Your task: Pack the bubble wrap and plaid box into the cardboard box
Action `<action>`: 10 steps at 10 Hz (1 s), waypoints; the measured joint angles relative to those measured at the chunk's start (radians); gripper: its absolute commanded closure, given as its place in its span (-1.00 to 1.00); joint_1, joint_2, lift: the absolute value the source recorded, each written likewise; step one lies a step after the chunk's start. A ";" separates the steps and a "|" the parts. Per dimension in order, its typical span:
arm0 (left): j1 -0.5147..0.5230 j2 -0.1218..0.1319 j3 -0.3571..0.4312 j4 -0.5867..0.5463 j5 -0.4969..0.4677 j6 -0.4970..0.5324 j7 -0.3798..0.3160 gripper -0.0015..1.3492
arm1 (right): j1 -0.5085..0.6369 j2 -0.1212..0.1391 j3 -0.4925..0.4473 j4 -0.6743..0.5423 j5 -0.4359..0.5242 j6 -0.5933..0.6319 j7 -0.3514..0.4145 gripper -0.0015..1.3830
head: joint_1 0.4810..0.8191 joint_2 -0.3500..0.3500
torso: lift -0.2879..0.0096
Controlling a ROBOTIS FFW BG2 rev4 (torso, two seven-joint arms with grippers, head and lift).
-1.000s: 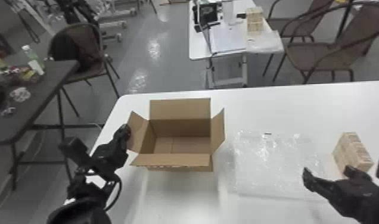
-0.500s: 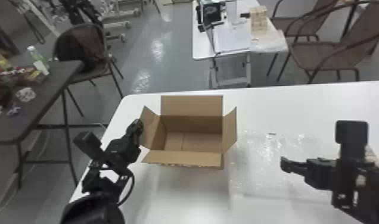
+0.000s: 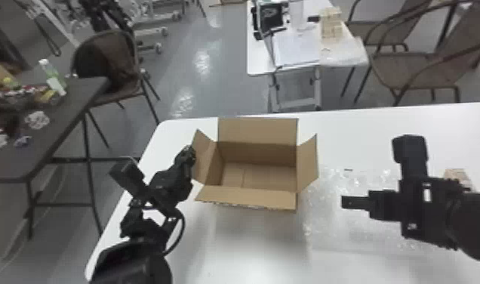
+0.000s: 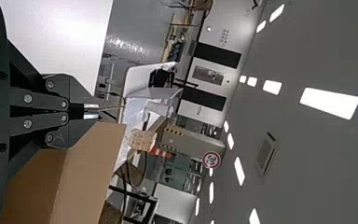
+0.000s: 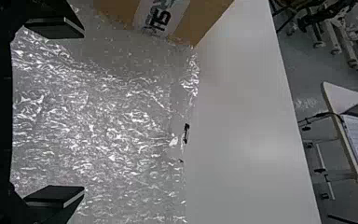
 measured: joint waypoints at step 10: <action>0.000 0.021 -0.016 0.000 0.009 0.001 0.011 0.80 | -0.074 -0.002 -0.003 0.206 -0.049 0.017 -0.004 0.79 | 0.27 0.75 | 0.34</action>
